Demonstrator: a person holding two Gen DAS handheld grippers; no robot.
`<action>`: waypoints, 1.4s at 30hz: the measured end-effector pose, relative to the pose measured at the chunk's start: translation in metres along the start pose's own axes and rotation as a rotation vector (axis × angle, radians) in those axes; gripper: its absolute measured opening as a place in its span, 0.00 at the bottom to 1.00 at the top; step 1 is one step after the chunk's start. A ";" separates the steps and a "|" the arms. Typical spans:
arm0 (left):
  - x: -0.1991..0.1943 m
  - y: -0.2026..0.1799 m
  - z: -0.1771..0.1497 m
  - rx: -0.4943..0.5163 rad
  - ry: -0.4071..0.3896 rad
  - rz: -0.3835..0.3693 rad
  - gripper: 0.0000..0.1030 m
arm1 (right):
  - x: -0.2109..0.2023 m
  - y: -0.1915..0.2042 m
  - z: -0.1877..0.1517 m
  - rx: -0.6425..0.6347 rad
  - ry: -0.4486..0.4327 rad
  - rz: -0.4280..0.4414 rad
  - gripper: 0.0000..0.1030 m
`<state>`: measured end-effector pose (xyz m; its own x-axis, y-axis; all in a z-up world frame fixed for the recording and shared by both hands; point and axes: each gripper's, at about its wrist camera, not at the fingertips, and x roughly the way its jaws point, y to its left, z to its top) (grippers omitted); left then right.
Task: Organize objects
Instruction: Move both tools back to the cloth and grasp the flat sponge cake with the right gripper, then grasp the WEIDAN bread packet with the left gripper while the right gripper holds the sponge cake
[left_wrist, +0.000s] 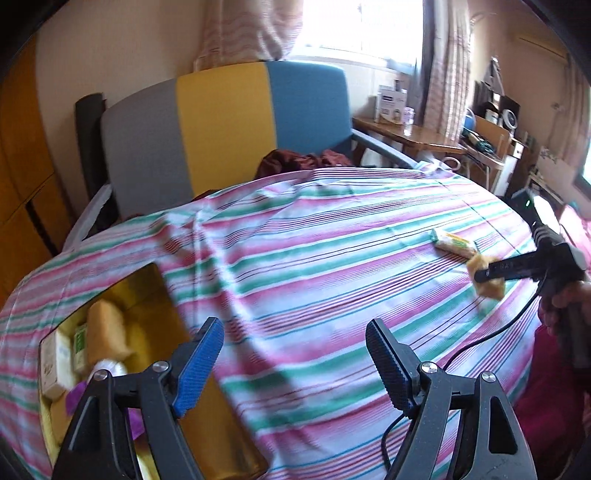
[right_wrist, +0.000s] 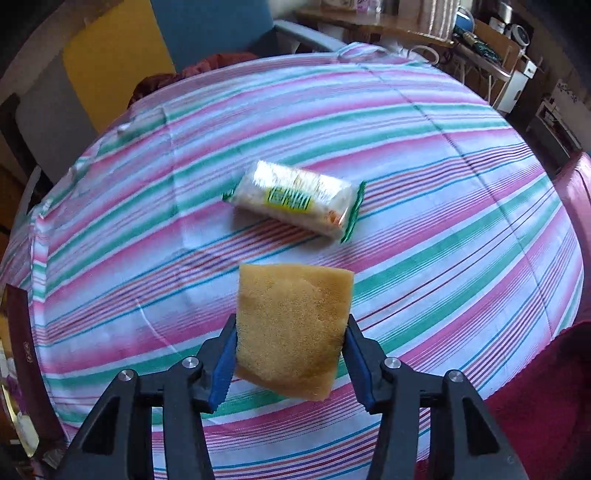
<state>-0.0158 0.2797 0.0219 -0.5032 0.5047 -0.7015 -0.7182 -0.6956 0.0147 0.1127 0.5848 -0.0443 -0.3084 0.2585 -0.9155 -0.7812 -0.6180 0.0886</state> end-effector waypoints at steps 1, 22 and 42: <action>0.003 -0.006 0.004 0.015 -0.002 -0.010 0.78 | -0.007 -0.007 0.002 0.030 -0.035 -0.001 0.52; 0.143 -0.193 0.081 0.651 0.061 -0.256 0.78 | -0.010 -0.078 0.006 0.442 -0.146 0.226 0.52; 0.223 -0.291 0.089 1.088 0.091 -0.374 0.83 | 0.001 -0.095 0.003 0.519 -0.123 0.316 0.52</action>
<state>0.0375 0.6403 -0.0755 -0.1672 0.5170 -0.8395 -0.8714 0.3208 0.3711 0.1849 0.6458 -0.0525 -0.6042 0.2244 -0.7646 -0.7944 -0.2453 0.5557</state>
